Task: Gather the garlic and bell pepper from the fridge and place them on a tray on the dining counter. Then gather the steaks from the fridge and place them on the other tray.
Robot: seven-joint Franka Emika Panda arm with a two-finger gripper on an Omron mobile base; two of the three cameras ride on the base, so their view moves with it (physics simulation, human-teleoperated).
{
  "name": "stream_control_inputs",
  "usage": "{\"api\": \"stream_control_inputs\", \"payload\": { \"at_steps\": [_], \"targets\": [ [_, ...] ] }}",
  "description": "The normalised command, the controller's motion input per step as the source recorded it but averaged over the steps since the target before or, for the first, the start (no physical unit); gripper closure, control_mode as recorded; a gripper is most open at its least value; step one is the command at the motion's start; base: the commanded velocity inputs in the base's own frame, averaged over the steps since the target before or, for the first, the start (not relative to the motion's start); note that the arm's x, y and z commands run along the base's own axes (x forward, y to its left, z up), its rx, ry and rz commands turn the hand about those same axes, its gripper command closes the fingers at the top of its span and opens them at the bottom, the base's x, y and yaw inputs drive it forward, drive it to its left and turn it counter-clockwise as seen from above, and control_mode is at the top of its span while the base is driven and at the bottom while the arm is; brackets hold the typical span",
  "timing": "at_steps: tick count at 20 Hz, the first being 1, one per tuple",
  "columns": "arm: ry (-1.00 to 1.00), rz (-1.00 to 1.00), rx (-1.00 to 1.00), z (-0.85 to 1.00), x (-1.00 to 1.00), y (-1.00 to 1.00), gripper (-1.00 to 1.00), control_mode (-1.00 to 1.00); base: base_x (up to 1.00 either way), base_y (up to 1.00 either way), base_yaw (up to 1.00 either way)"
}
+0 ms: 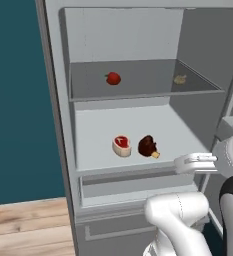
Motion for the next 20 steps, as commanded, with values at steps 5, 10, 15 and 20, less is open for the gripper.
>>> {"api": "stream_control_inputs", "payload": {
  "at_steps": [5,10,15,20],
  "targets": [
    [0.0,0.0,0.0,0.0,0.0,0.0,-1.0,1.0,1.0,0.11,-0.02],
    [0.0,0.0,0.0,0.0,0.0,0.0,-1.0,1.0,0.8,-0.01,0.0],
    [0.0,0.0,0.0,0.0,0.0,0.0,-1.0,1.0,0.48,0.0,0.0],
    [0.0,0.0,0.0,0.0,0.0,0.0,-1.0,1.0,0.42,0.0,0.0]
  ]
}}
